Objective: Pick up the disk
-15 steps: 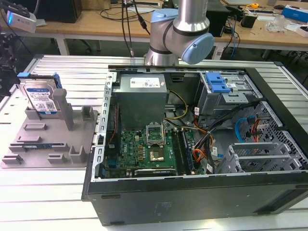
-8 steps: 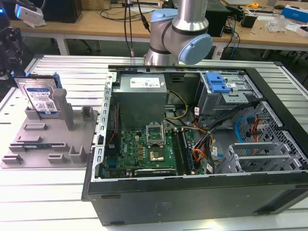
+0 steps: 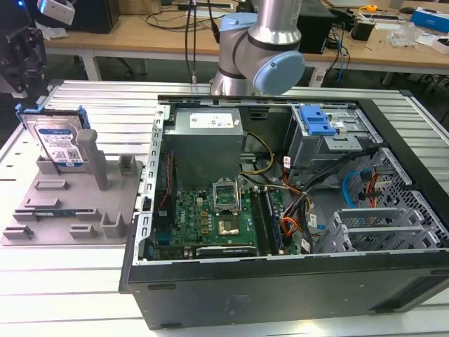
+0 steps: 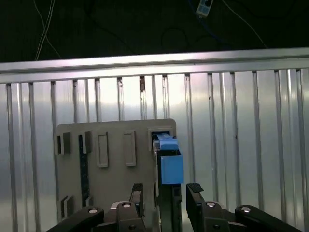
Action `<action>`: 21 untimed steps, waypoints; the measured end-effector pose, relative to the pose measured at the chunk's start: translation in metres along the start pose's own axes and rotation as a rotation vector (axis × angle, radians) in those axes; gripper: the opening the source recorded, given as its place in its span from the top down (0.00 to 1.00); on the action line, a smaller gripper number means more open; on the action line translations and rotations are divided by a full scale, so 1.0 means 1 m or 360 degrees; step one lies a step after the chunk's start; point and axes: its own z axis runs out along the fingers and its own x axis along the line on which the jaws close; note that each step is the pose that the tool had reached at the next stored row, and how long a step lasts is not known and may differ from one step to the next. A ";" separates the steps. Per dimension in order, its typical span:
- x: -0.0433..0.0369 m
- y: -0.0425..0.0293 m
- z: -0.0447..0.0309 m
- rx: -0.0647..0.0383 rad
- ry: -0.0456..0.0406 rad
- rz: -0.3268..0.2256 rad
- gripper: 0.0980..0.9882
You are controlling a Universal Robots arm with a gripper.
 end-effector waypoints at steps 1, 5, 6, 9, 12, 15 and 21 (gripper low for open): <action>-0.0025 0.0003 0.0005 0.0005 0.0008 -0.0004 0.57; -0.0046 0.0052 0.0038 0.0052 0.0016 -0.0010 0.57; -0.0045 0.0079 0.0051 0.0056 0.0016 -0.0011 0.57; -0.0042 0.0178 0.0098 0.0064 0.0015 -0.0015 0.57; -0.0041 0.0212 0.0113 0.0065 0.0015 -0.0021 0.57; -0.0041 0.0213 0.0116 0.0065 0.0016 -0.0023 0.57; -0.0043 0.0205 0.0177 0.0066 0.0016 -0.0038 0.57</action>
